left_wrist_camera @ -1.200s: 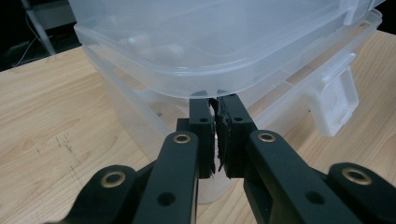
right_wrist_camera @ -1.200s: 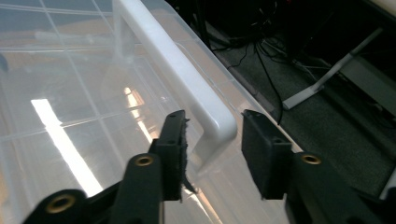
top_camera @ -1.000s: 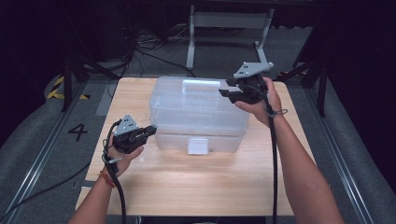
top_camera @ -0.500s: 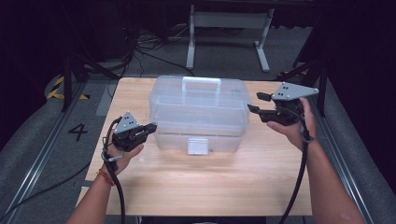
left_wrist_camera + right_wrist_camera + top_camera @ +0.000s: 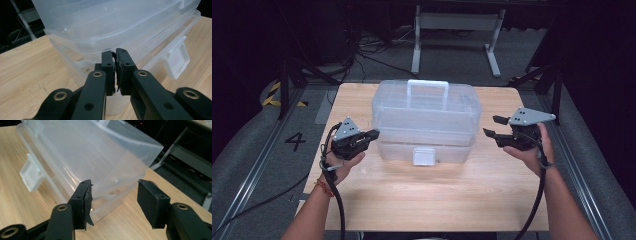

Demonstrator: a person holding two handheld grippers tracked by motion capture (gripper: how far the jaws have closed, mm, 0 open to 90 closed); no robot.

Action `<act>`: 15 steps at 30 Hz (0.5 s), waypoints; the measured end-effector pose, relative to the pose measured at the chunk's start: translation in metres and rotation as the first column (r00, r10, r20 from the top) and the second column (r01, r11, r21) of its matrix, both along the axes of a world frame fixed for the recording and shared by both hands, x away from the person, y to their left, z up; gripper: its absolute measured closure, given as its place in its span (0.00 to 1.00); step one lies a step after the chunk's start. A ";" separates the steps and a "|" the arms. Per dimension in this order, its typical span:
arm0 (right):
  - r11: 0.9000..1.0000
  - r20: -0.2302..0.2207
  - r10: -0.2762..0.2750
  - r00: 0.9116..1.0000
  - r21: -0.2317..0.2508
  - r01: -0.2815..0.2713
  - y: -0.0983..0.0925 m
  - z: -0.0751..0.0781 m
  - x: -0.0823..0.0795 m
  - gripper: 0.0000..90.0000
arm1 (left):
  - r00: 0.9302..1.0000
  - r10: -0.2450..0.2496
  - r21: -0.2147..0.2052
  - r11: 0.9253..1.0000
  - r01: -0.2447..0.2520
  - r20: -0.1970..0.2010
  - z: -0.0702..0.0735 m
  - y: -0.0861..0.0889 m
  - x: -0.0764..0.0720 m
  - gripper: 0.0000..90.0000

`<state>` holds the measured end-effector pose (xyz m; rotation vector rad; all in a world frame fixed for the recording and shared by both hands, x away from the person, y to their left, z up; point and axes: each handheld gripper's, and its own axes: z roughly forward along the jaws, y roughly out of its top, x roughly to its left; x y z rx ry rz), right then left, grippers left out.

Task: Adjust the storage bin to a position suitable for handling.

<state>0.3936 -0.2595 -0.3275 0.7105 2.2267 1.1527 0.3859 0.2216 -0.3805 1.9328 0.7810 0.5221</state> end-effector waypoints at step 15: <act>1.000 -0.021 -0.008 1.000 -0.008 0.008 0.014 -0.042 0.009 0.48 | 1.000 -0.004 0.008 1.000 0.004 0.001 0.005 0.000 0.002 0.94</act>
